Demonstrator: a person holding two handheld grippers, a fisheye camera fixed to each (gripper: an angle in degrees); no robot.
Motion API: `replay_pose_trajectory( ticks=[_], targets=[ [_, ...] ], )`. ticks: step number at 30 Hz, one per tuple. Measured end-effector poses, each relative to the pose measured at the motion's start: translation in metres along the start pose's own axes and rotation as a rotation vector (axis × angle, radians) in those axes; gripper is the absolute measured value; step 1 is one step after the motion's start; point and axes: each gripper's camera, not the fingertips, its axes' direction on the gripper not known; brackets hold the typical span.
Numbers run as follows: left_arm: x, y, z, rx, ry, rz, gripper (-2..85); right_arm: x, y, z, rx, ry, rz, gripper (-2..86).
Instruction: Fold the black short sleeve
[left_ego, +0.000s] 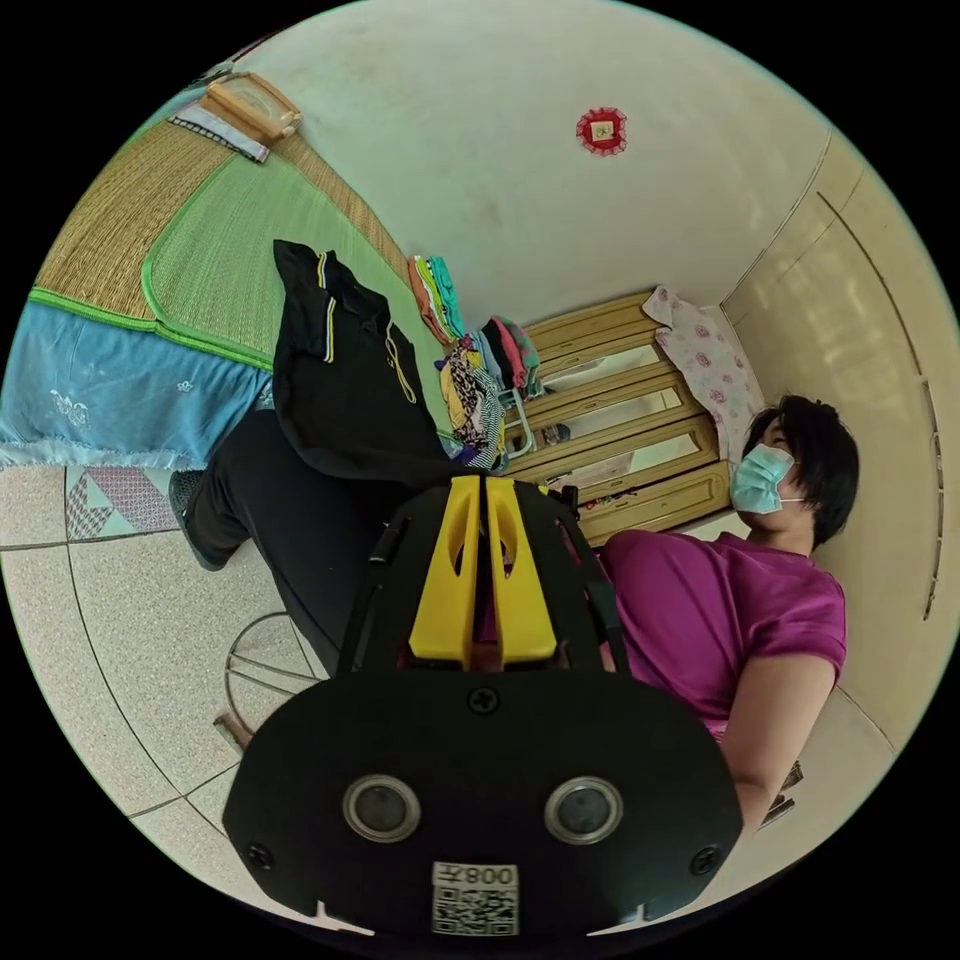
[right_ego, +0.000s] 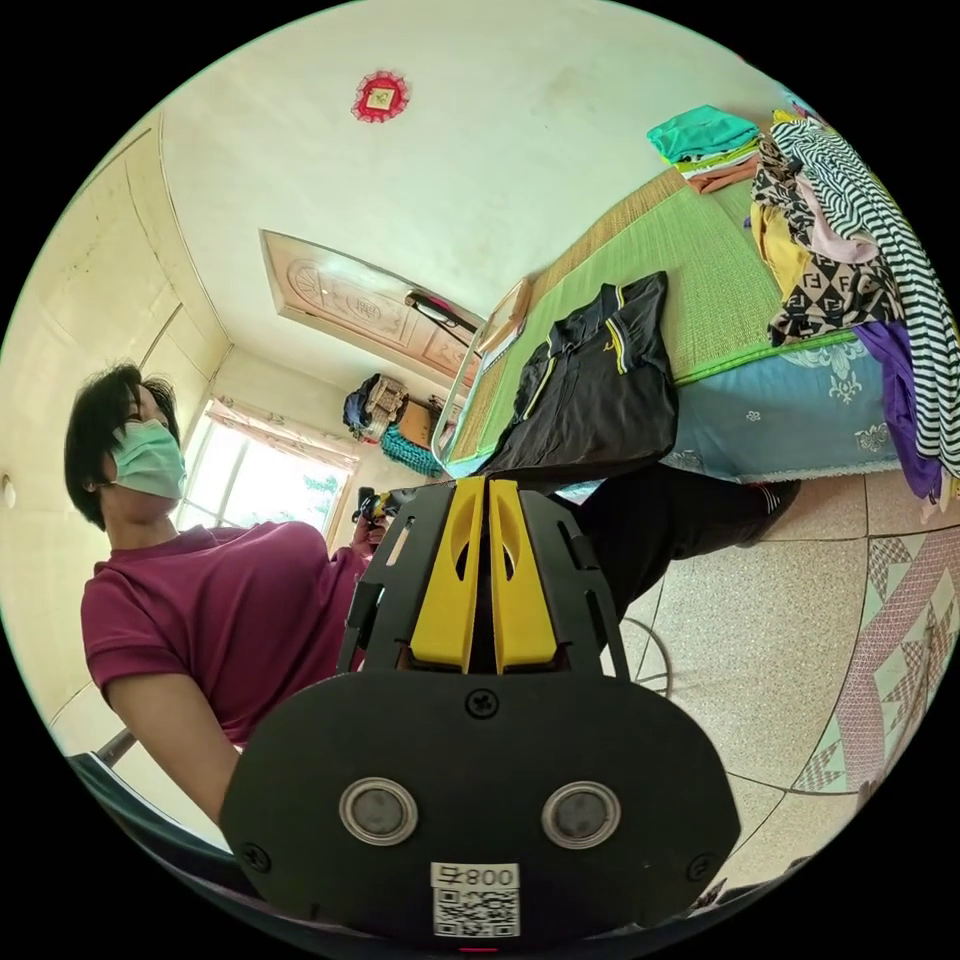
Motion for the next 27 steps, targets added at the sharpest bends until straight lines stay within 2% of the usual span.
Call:
replay_pose_trajectory(
  ticks=[13, 27],
  targets=[
    [-0.003, -0.145, 0.008, 0.123, -0.033, 0.025, 0.7, 0.022, -0.121, 0.014, -0.01, 0.051, -0.003, 0.3],
    [-0.048, -0.326, 0.041, 0.206, -0.104, -0.061, 0.7, 0.097, -0.3, 0.055, -0.034, 0.08, 0.078, 0.2]
  ],
)
